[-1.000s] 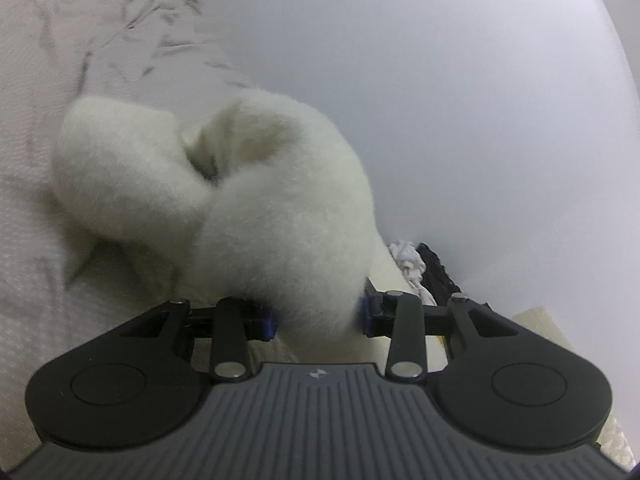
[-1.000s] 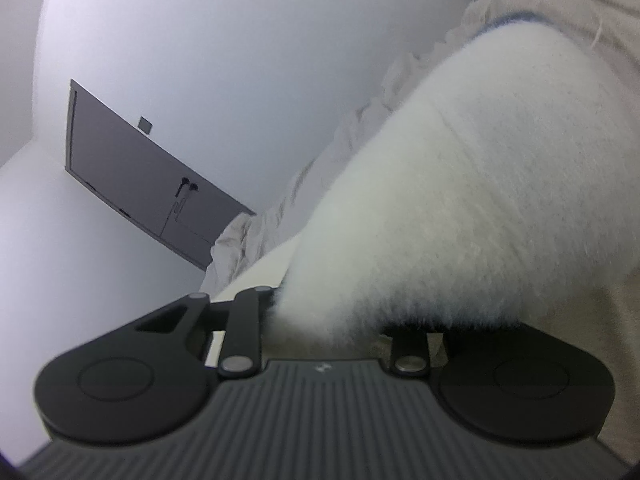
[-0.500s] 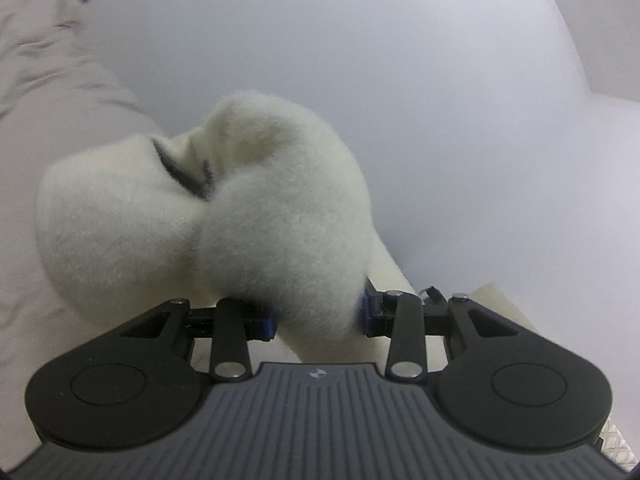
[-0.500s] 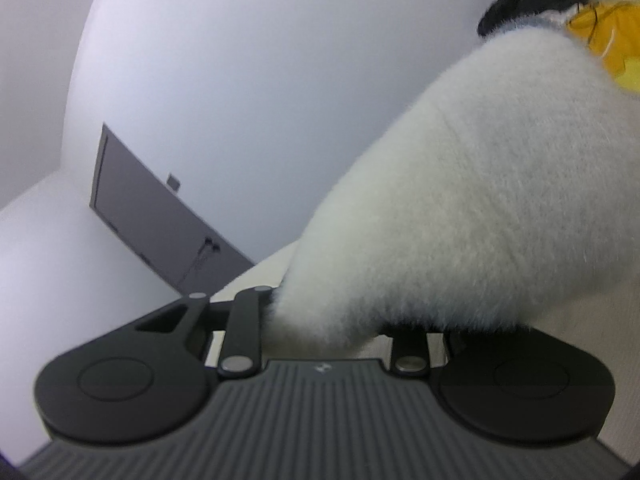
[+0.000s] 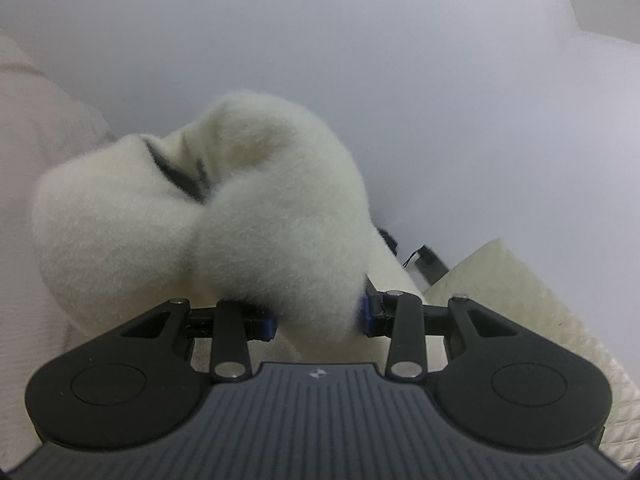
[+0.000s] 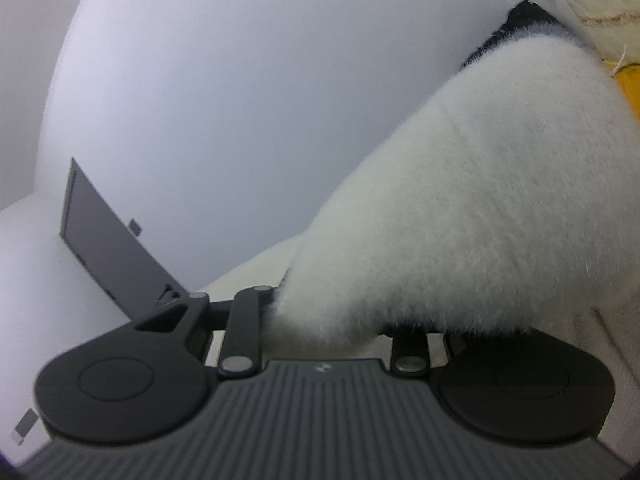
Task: Fold large clothes
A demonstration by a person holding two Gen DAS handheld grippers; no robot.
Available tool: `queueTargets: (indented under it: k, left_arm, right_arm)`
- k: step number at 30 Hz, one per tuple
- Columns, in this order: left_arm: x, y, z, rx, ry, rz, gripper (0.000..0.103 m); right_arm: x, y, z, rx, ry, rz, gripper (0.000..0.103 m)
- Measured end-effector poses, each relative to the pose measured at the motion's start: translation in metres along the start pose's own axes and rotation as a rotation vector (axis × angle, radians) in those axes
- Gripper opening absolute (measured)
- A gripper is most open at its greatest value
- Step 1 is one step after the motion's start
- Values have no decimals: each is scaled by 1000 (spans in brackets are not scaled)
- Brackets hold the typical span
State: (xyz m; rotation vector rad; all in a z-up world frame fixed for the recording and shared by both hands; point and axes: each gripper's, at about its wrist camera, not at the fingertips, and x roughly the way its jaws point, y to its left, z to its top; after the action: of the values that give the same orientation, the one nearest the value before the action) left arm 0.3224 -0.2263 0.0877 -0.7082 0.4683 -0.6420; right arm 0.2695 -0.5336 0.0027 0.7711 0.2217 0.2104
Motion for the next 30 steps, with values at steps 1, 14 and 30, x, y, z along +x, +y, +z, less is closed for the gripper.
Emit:
queueTargets:
  k: [1, 14, 30]
  left_arm:
    - [12, 8, -4, 0, 11, 1, 42]
    - [71, 102, -66, -39, 102, 10, 43]
    - [66, 101, -113, 53, 253, 94, 66]
  right_arm:
    - [6, -11, -2, 3, 1, -10, 34]
    - [31, -81, -73, -60, 51, -105, 34]
    - [37, -99, -120, 91, 112, -134, 50]
